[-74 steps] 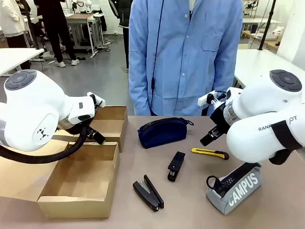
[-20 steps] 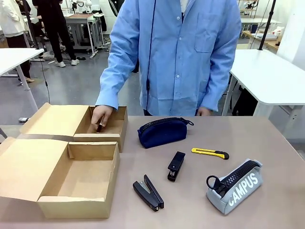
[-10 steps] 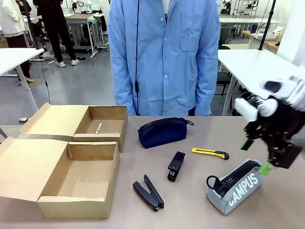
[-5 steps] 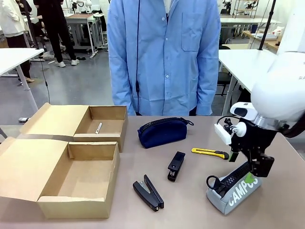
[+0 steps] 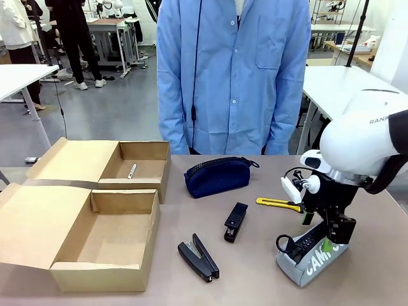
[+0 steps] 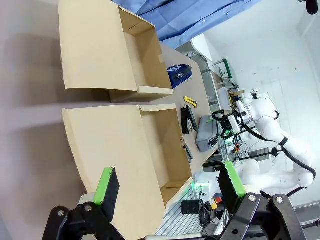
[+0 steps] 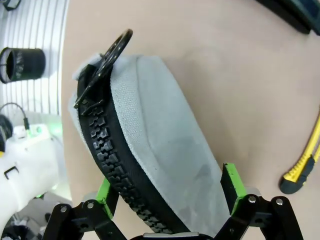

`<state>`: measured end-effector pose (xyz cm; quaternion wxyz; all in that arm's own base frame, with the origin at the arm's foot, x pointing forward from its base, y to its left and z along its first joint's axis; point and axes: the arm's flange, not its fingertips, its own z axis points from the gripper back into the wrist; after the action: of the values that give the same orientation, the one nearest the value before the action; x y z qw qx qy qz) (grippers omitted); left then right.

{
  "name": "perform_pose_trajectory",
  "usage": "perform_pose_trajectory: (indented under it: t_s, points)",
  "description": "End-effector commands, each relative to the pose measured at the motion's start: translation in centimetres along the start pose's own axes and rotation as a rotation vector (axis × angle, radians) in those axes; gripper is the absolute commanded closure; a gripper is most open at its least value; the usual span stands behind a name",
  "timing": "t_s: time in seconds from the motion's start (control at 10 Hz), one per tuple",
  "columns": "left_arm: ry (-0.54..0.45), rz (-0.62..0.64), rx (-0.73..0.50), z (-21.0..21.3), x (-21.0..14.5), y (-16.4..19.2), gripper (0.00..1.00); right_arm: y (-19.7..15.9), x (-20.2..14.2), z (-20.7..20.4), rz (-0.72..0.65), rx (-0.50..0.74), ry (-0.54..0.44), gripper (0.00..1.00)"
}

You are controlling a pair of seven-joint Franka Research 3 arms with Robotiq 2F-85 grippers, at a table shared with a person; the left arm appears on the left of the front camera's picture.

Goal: Place items inside the box.
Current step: Pick up a Pencil pouch or Stapler and place it inside the Mailer Box closest to the robot.

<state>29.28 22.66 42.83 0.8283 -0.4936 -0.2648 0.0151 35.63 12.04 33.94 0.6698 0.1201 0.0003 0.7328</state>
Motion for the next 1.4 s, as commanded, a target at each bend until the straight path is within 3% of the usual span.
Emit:
perform_pose_trajectory:
  t_s: [0.0, 0.1, 0.2, 0.3, 0.4, 0.5, 0.6, 1.3]
  points:
    - [-0.019, -0.022, -0.02, 0.0, 0.2, -0.1, 0.0, 1.8, -0.7, -1.2, 0.021, 0.016, 0.013, 0.0]
    - [-0.019, -0.022, -0.02, 0.0, 0.2, -0.1, 0.0, 1.7, -0.9, -1.2, 0.002, 0.058, 0.01, 0.0]
    - [-0.019, -0.022, -0.02, 0.0, 0.2, -0.1, 0.0, 1.6, -1.0, -1.0, 0.0, 0.082, 0.003, 0.6]
    - [-0.019, -0.022, -0.02, 0.0, 0.2, -0.1, 0.0, 1.7, -1.0, -1.0, 0.003, 0.083, 0.008, 0.6]
    - [-0.019, -0.022, -0.02, 0.0, 0.2, -0.1, 0.0, 1.7, -1.0, -1.0, 0.003, 0.086, 0.015, 1.0]
    - [-0.019, -0.022, -0.02, 0.0, 0.2, -0.1, 0.0, 1.8, -1.0, -1.1, 0.007, 0.095, 0.023, 0.65]
    - [-0.019, -0.022, -0.02, 0.0, 0.2, -0.1, 0.0, 1.8, -1.1, -1.1, 0.009, 0.097, 0.023, 1.0]
    - [-0.019, -0.022, -0.02, 0.0, 0.2, -0.1, 0.0, 2.4, -1.5, 0.3, -0.014, 0.079, 0.011, 1.0]
